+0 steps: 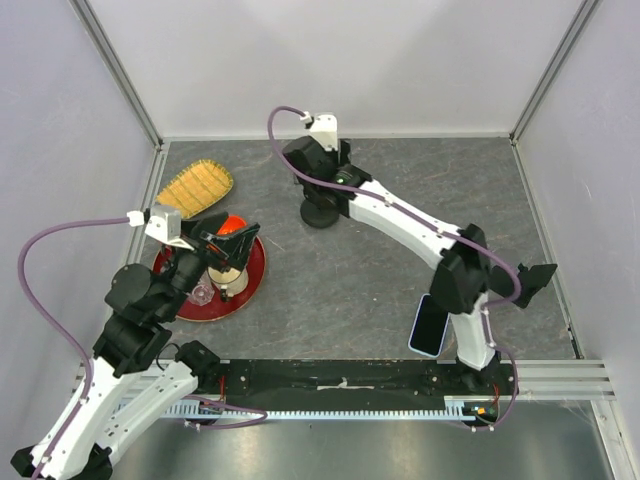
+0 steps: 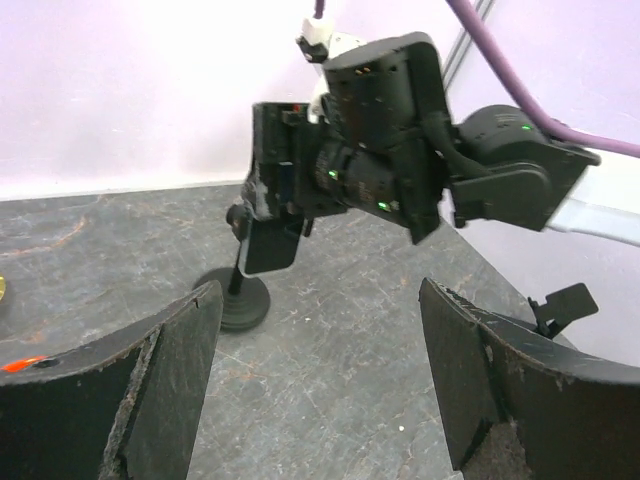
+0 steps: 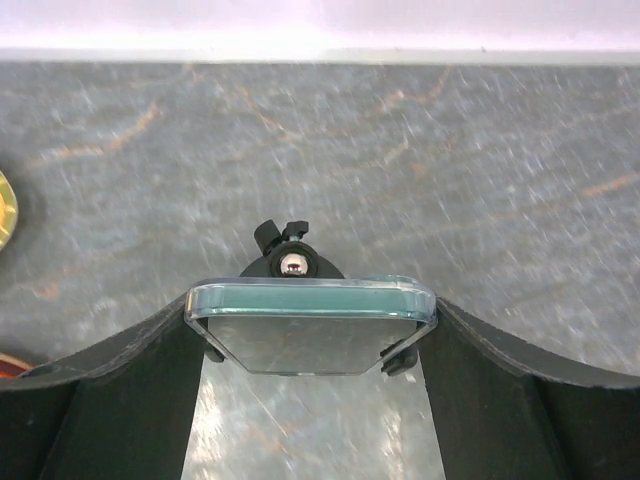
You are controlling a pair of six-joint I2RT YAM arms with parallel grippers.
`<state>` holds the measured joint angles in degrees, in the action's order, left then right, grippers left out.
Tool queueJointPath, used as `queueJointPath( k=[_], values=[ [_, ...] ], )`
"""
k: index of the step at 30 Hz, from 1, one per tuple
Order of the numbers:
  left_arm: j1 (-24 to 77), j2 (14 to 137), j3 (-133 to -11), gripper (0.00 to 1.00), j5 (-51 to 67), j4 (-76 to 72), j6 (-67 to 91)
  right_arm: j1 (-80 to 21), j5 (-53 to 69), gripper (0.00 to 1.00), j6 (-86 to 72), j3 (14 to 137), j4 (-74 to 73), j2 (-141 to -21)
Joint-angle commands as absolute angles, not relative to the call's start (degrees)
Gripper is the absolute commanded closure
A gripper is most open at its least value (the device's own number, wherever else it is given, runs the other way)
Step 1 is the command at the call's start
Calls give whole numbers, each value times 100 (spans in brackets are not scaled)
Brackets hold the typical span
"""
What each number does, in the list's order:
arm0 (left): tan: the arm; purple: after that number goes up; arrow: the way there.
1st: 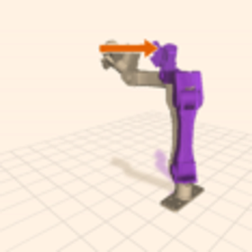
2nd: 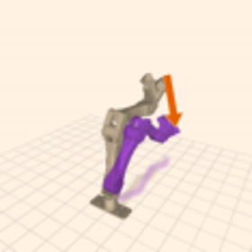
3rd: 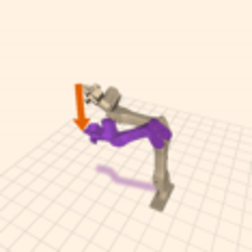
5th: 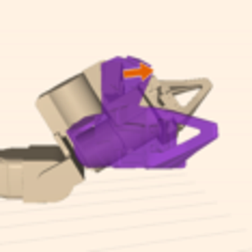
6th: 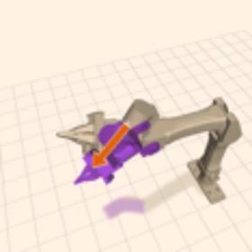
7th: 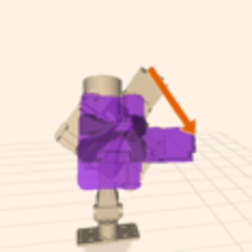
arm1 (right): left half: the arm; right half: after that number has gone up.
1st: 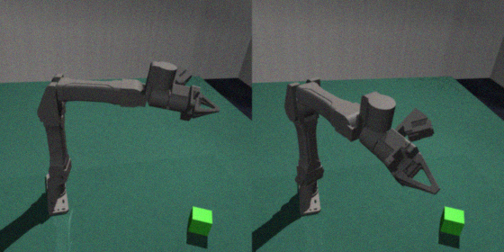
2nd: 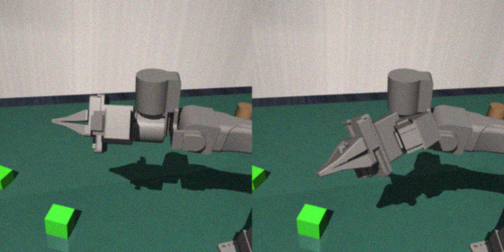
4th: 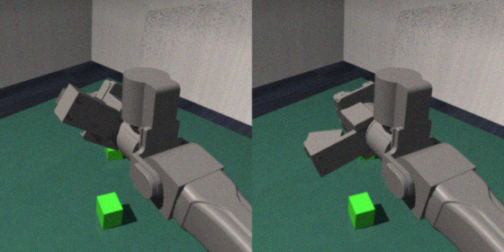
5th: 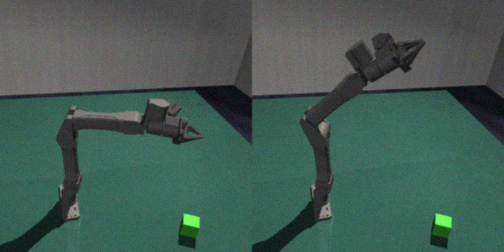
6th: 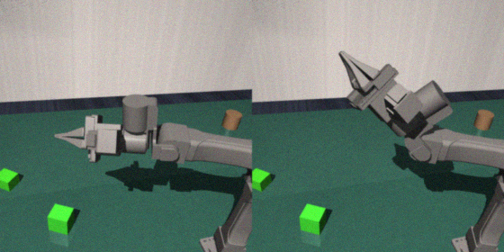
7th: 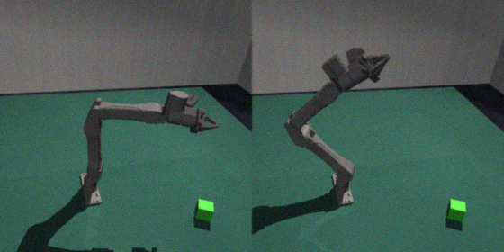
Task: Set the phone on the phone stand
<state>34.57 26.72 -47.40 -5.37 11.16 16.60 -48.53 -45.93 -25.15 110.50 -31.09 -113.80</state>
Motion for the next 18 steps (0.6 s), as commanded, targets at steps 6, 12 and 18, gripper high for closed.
queueJointPath(
  k=[6, 12, 18],
  values=[
    [3454, 2470, -4737, 15, -853, 1485, 1441, -4860, -5502, 100, -1619, 14193, -2172, -13068],
    [3454, 2575, -4790, 15, -756, 1485, 1371, -4860, -5475, 100, -1213, 14791, -1503, -13666],
    [3454, 2637, -4746, 15, -712, 1433, 1327, -4843, -5423, 100, -1143, 14950, -1362, -13913]
  ],
)
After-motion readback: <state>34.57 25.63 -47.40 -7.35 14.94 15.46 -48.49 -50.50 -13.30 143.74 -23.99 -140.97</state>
